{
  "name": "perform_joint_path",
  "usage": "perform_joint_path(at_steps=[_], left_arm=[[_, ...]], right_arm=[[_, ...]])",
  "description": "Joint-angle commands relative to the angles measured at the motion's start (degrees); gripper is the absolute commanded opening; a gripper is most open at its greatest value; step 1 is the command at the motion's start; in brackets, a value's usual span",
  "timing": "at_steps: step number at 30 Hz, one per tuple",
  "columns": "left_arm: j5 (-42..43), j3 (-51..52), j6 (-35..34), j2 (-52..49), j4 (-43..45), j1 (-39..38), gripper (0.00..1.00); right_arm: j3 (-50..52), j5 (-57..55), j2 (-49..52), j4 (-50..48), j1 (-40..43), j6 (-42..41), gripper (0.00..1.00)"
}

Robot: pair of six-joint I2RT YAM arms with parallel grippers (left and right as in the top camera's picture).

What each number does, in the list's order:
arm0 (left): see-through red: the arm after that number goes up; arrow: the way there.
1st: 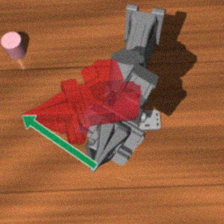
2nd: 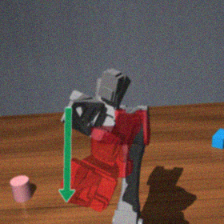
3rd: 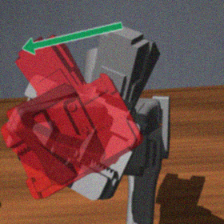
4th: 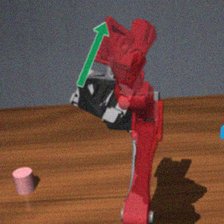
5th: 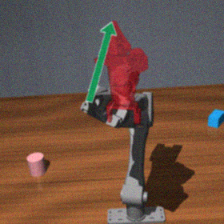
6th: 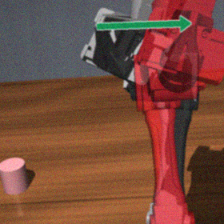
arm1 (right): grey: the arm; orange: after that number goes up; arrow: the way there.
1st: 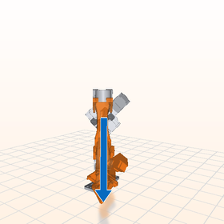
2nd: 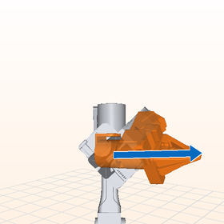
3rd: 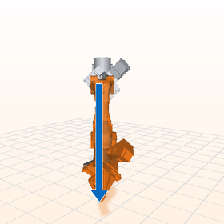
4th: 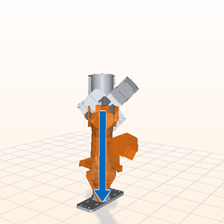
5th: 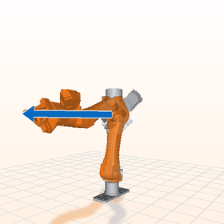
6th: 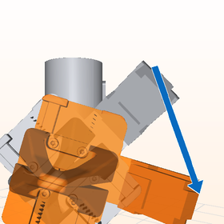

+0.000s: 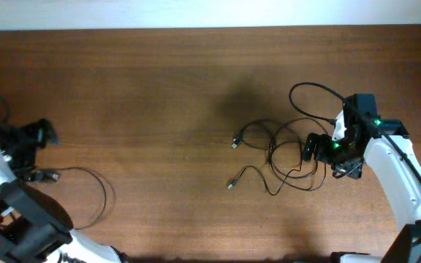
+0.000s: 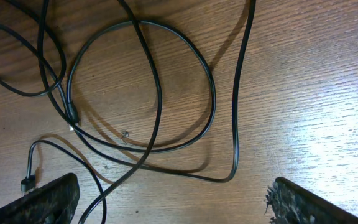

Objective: Untangle cables

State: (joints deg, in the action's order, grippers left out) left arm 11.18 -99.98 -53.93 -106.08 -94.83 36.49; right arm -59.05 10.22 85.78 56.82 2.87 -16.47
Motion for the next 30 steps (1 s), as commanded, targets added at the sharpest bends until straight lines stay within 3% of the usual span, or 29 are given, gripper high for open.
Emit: perform_joint_path(at_steps=[1, 5, 6, 11, 17, 19, 22, 23, 24, 30], left_arm=[[2.14, -0.17, 20.11, -0.09, 0.24, -9.14, 0.99], [2.12, -0.17, 30.53, -0.09, 0.70, -21.49, 0.92], [2.10, -0.17, 30.95, -0.09, 0.61, -24.59, 0.87], [1.55, -0.17, 30.93, 1.09, -0.04, -34.32, 0.84], [-3.58, -0.13, 30.29, 17.46, -1.92, -49.40, 0.85], [-7.72, -0.13, 24.37, 23.50, -1.90, -56.00, 0.87], [-21.46, -0.13, 3.56, 30.51, -1.90, -67.93, 0.99], [-25.31, -0.13, -5.38, 30.95, -1.86, -71.23, 0.99], [-26.69, 0.15, -9.62, 30.62, -1.09, -72.87, 0.99], [-27.45, 5.53, -10.08, 22.47, 11.30, -74.60, 0.99]], right_arm=[[-0.37, 0.48, -0.13, -0.11, 0.15, -0.15, 0.99], [-0.37, 0.50, -0.13, -0.26, 0.15, -0.09, 0.98], [-0.37, 0.50, -0.13, -0.26, 0.15, -0.09, 0.99], [-0.37, 0.50, -0.13, -0.26, 0.15, -0.09, 0.99], [-0.37, 0.50, -0.13, -0.26, 0.15, -0.09, 0.98], [-0.37, 0.50, -0.13, -0.26, 0.15, -0.09, 0.98], [-0.37, 0.50, -0.13, -0.26, 0.15, -0.09, 0.99], [-0.37, 0.50, -0.13, -0.26, 0.15, -0.09, 0.99], [-0.37, 0.50, -0.13, -0.26, 0.15, -0.09, 0.98], [-0.37, 0.50, -0.13, -0.26, 0.15, -0.09, 0.99]])
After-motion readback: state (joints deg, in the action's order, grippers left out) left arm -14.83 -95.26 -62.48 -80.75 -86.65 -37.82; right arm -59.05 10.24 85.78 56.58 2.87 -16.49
